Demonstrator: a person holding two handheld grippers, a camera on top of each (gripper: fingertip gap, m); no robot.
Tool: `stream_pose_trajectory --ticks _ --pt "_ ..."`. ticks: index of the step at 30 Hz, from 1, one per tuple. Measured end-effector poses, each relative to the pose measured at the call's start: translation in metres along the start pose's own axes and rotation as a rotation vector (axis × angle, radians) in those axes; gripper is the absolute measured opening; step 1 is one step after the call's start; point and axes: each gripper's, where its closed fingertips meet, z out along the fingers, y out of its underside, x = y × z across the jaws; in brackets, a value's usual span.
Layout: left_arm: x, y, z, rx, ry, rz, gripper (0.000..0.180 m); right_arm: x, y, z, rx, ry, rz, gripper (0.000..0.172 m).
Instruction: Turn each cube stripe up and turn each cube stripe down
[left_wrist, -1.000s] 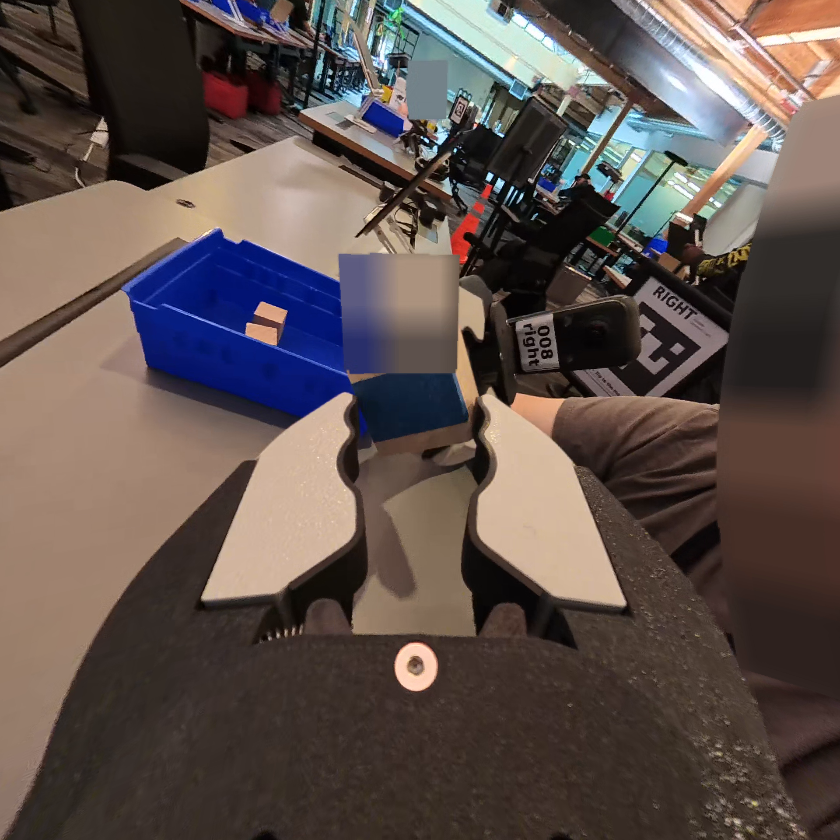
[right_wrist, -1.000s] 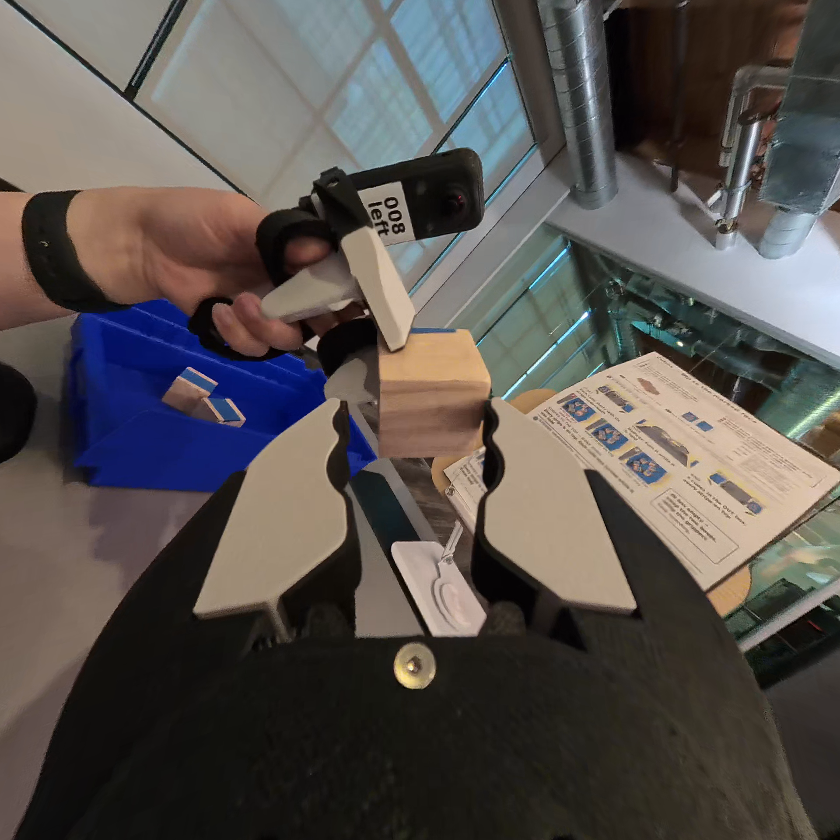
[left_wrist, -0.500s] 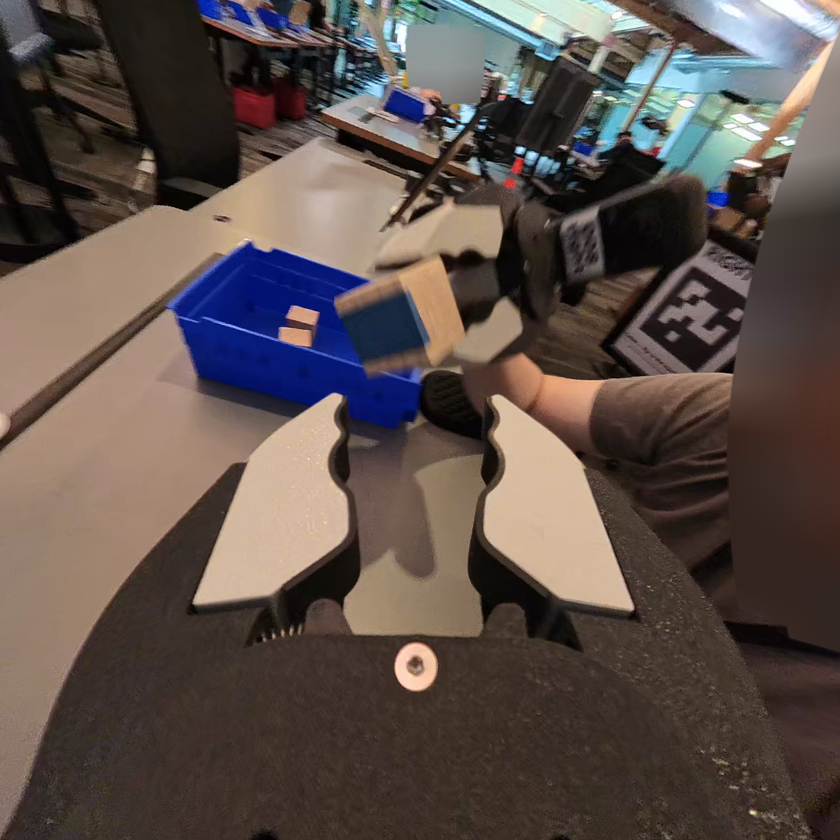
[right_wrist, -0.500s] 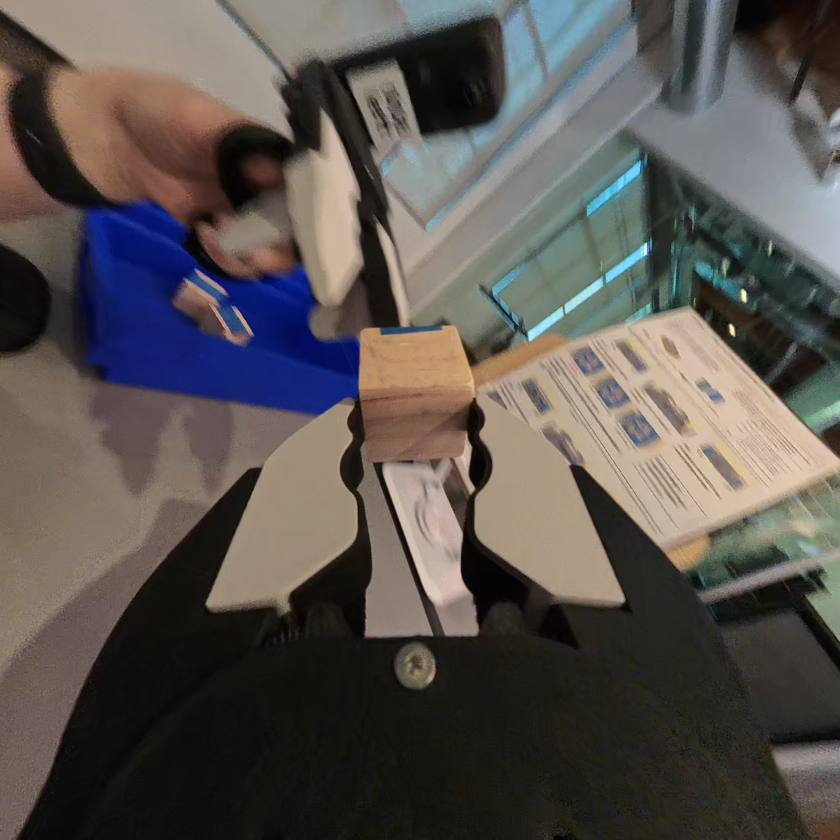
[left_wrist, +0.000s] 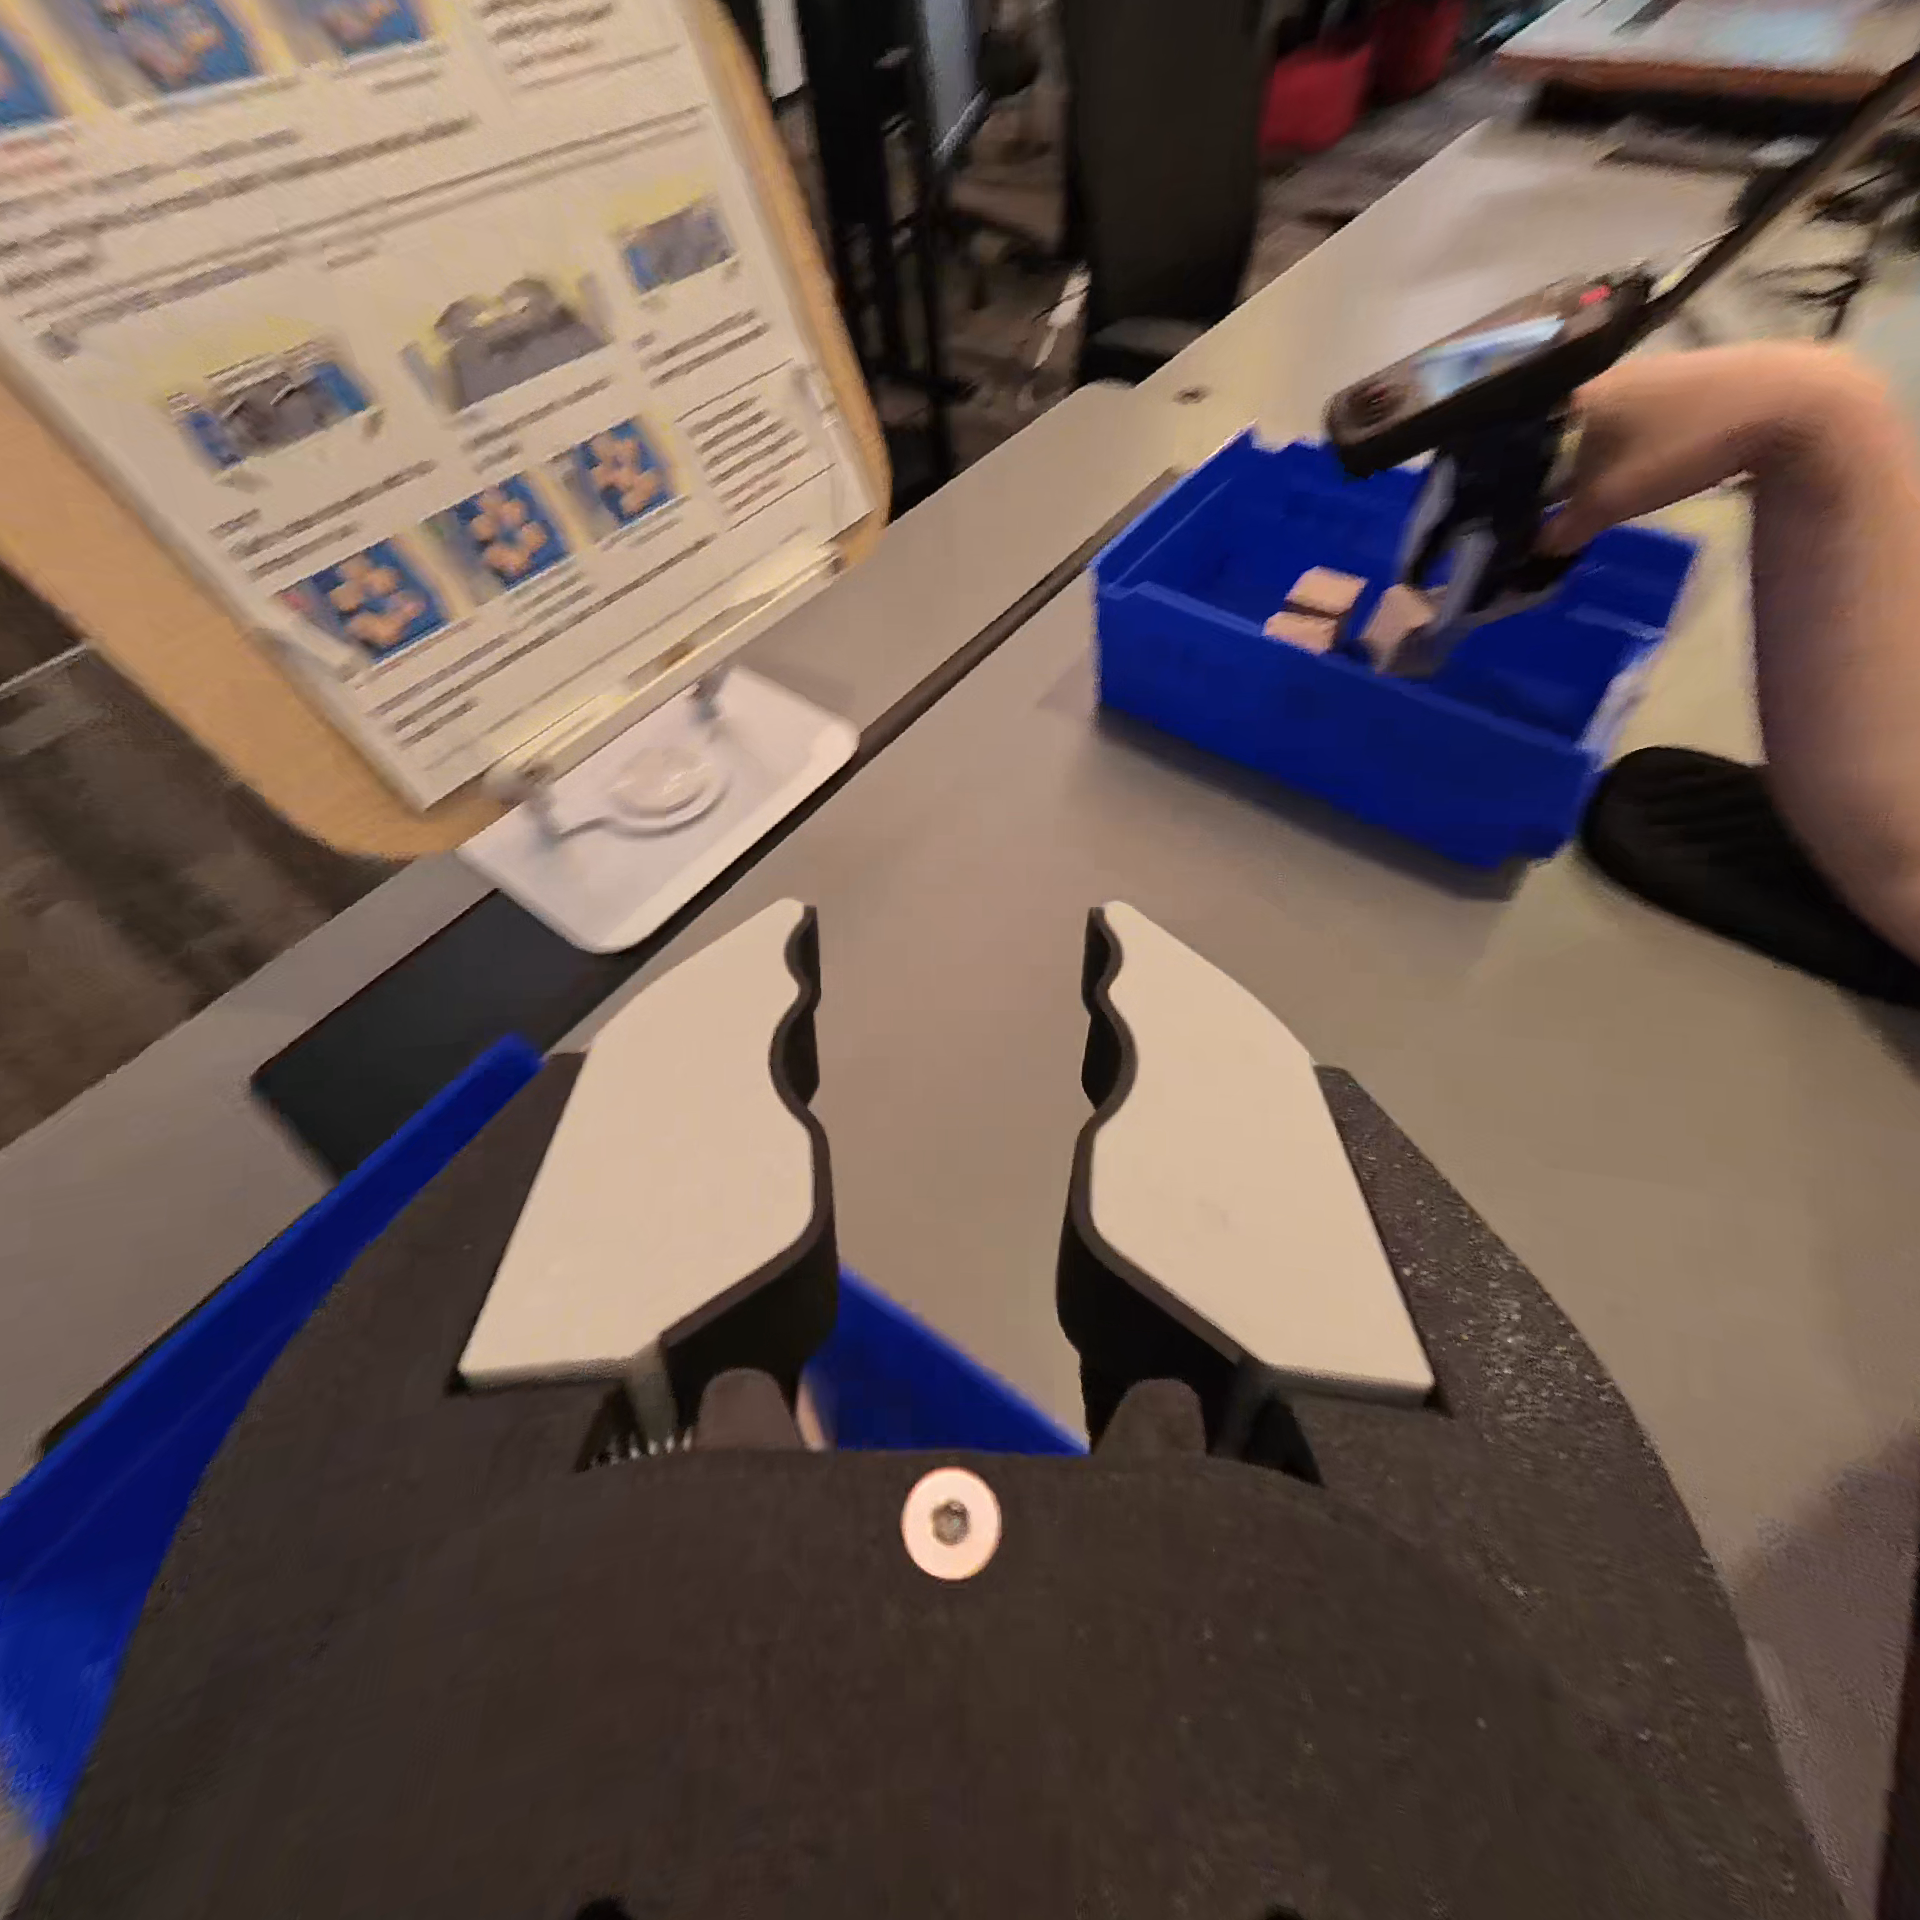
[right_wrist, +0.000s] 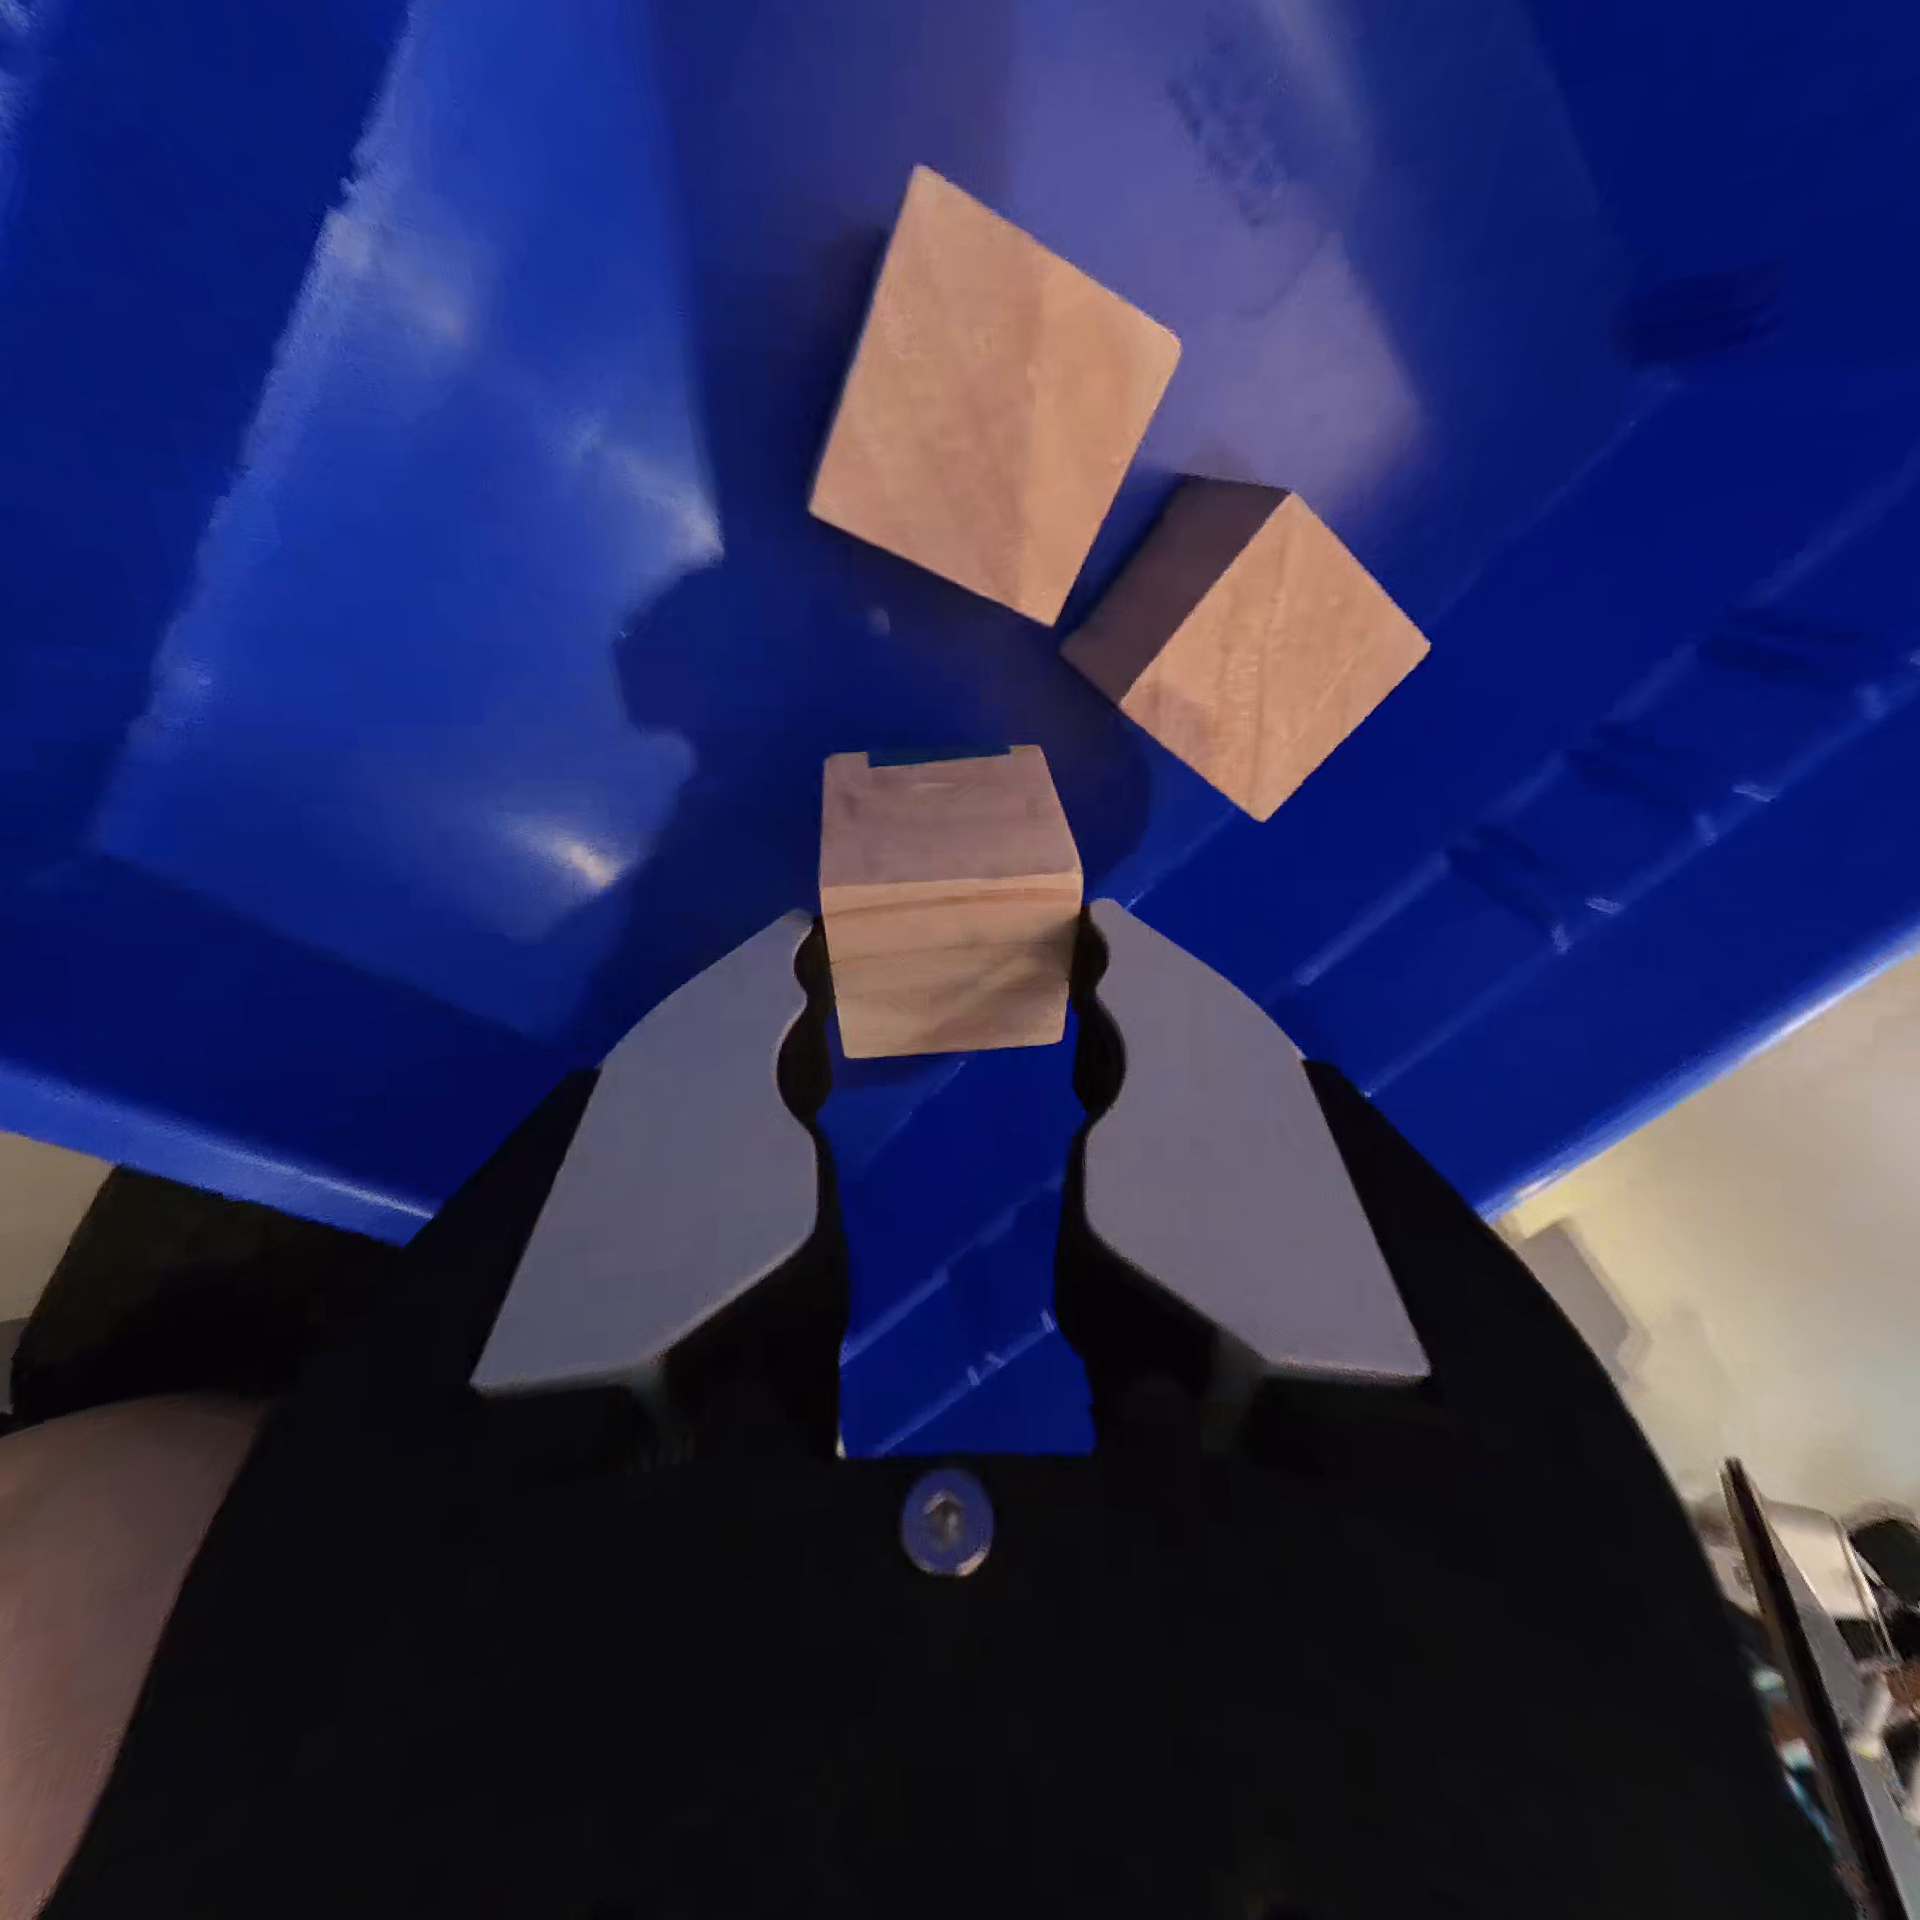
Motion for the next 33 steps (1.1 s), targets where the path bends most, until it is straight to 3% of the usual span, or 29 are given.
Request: stream_pose_trajectory --ticks 4,7,9,11,17,21,23,28,33 --pt "-0.041 0.047 -0.018 -0.224 -0.142 -0.022 0.054 0.007 0.009 0.013 -0.070 0.002 0.043 0.046" --pt "-0.065 0.087 -0.030 -0.390 -0.209 0.045 0.047 0.010 0.010 0.021 -0.087 -0.004 0.066 0.046" --pt "-0.070 0.112 -0.031 -0.477 -0.183 0.039 0.049 0.011 0.005 0.021 -0.056 -0.016 0.093 0.047" --pt "-0.077 0.132 -0.028 -0.550 -0.169 0.024 0.050 0.018 0.000 0.014 -0.018 0.011 0.131 0.059" --pt "-0.073 0.187 -0.006 -0.741 -0.032 0.050 0.046 0.025 -0.016 -0.033 0.187 0.110 0.132 0.061" --pt "-0.063 0.205 0.007 -0.810 0.052 0.006 0.051 0.022 -0.021 -0.053 0.246 0.158 0.112 0.061" --pt "-0.057 0.211 0.012 -0.869 0.066 -0.093 0.048 0.019 -0.022 -0.055 0.242 0.176 0.096 0.061" --pt "-0.071 0.228 0.020 -1.016 -0.079 -0.107 0.052 0.015 -0.025 -0.050 0.201 0.187 0.057 0.061" --pt "-0.073 0.237 0.021 -1.070 -0.108 -0.175 0.050 0.015 -0.025 -0.045 0.177 0.183 0.050 0.061"
